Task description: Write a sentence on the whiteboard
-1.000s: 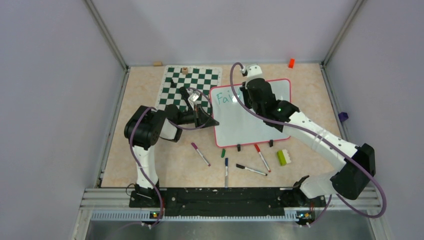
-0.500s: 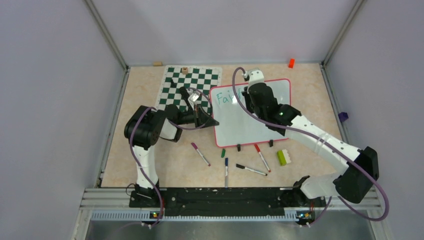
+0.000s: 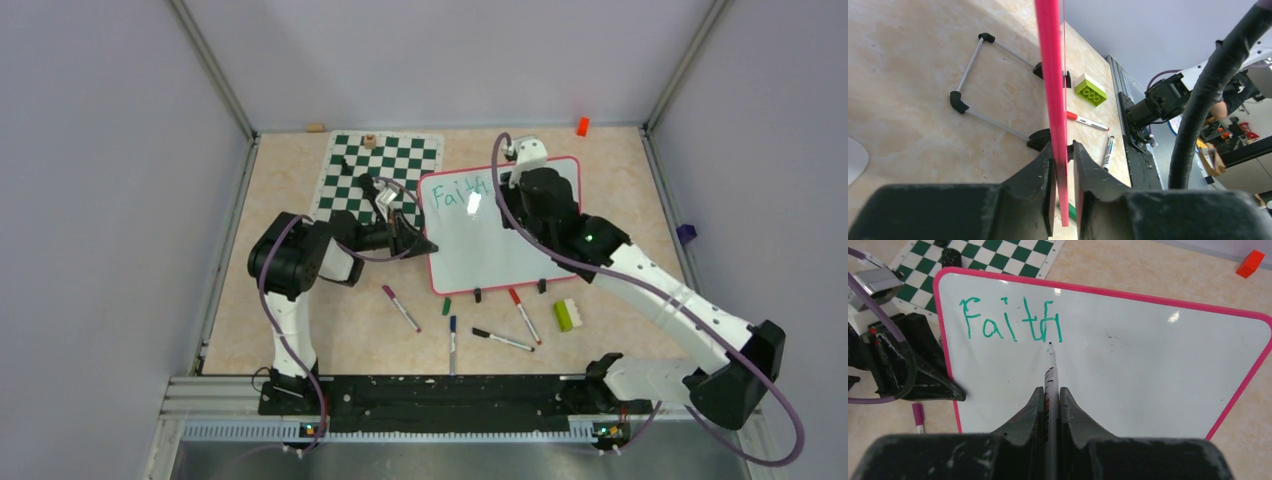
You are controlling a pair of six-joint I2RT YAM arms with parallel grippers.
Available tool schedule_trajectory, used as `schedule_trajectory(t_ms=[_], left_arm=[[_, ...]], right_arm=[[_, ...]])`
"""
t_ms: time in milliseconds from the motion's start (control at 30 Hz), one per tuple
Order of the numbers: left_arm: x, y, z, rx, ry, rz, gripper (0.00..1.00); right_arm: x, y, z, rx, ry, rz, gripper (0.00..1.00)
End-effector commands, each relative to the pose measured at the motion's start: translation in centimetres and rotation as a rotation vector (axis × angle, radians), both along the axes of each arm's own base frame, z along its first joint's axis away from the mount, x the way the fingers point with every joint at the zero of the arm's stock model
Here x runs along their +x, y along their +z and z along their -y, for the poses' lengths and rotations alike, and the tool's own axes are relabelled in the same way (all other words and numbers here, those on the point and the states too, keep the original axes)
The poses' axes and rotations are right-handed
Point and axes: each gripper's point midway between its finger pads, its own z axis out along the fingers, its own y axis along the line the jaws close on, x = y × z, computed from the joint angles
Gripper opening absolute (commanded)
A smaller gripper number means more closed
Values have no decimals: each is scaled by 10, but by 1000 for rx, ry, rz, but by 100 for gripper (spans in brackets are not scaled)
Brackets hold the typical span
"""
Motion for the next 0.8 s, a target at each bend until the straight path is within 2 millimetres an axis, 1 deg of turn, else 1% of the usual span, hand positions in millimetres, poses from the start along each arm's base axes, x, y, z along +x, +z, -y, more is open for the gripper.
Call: schedule_trajectory(t_ms=[0,100,167,233,267,333,467,600,667,767], left_arm=[[-10,21,3,-31,-32,159,32],[-11,19,3,-27,-52,151,57],[-11,19,3,-26,-58,155,66],[-12,20,2,-23,-63,154,75],[-12,20,1,-21,-63,151,78],[-10,21,-2,-20,-51,149,82],[-8,25,-9,-15,-8,150,84],[-7,30,-20,-5,42,161,85],[-6,31,-27,9,84,143,89],[1,28,-39,68,149,101,96]], right_arm=[[-11,42,13,104,-22,81,0],[-22,45,19,143,-21,88,0],[-30,51,25,184,-26,101,0],[-36,51,31,200,-37,108,0],[-38,52,34,208,-44,114,0],[-42,51,41,218,-58,121,0],[-50,51,49,224,-72,127,0],[-52,56,57,222,-92,146,0],[-52,61,59,218,-97,161,0],[-49,69,60,219,-105,178,0]])
